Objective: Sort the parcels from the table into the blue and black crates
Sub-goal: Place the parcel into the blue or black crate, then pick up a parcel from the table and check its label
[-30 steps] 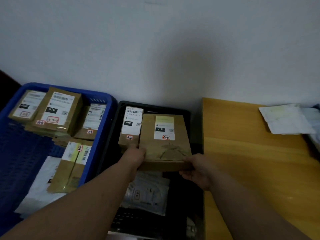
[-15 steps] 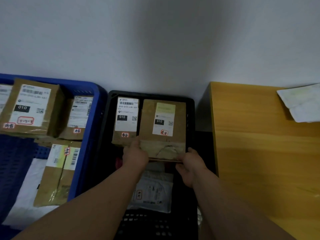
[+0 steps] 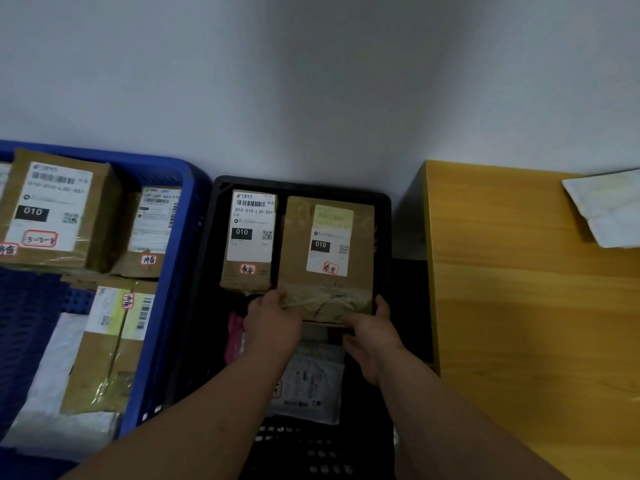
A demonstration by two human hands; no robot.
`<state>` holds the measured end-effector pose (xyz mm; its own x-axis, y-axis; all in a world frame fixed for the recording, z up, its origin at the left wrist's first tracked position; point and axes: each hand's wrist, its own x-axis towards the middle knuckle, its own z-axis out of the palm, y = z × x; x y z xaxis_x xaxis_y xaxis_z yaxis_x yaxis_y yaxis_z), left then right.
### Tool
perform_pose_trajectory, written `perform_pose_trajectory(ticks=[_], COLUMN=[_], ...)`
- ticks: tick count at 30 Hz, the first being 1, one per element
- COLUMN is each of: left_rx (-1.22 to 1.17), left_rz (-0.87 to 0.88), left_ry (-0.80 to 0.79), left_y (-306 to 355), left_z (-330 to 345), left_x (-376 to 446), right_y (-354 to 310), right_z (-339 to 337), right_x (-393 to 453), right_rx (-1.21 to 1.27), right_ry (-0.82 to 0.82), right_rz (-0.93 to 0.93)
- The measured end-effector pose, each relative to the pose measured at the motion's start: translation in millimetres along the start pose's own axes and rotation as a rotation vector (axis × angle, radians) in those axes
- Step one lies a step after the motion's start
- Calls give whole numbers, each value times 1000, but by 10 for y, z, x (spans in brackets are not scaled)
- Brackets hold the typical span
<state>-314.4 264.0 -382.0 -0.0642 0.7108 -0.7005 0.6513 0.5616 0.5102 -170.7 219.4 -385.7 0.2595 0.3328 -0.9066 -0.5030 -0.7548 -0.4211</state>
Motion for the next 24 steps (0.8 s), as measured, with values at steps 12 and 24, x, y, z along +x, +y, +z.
perform_pose_trajectory(ticks=[12, 24], left_rx=[242, 124], left_rz=[146, 220], left_ry=[35, 166], left_y=[360, 694], left_z=[11, 790], left_x=[-512, -2035], right_y=[-314, -602], right_z=[-363, -1836], right_x=[-516, -1420], right_rx=[-671, -979], right_ry=[-86, -164], right_rz=[-236, -553])
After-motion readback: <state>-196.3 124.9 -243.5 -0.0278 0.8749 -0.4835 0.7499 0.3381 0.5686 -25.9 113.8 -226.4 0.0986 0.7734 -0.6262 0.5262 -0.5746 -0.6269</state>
